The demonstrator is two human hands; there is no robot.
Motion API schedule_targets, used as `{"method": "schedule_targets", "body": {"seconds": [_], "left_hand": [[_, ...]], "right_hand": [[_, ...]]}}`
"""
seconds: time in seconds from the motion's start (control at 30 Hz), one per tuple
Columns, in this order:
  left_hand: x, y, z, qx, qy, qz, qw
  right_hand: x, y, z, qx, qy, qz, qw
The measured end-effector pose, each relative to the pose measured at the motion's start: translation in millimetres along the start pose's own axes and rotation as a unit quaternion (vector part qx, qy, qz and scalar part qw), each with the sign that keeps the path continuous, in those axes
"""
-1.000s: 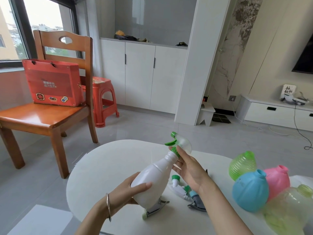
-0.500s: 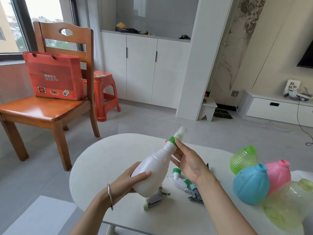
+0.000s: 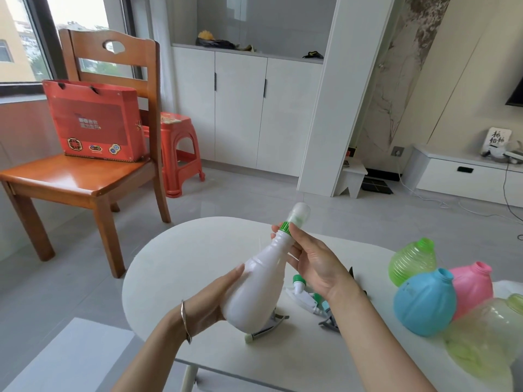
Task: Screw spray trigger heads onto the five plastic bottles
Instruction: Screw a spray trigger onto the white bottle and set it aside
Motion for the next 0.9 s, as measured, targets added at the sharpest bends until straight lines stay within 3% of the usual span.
{"method": "schedule_targets", "body": {"seconds": [0.17,0.33,0.67,0.9], "left_hand": [[6,3,4,0.027,-0.005,-0.049,0.998],[5,-4,10,-0.013,0.053,0.03,0.998],[10,-9,6,-0.01,0.088,0.056,0.994],[17,-25,2,0.029,0.104,0.09,0.99]], "right_hand": [[2,10,7,0.012,0.021,-0.028,0.999],[0,12,8,0.024,0.014,-0.009,1.0],[0,19,11,0.047,0.021,0.005,0.999],[6,36,19,0.147,-0.011,-0.033,0.989]]}}
Point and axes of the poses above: each hand's wrist, its own x-axis away from the middle knuckle, its own y-axis out of the palm, z = x × y, the point moved 5 cm from there along -x, towards the middle knuckle, and after that the axes turned 4 degrees about -y, right-handed, at the moved point
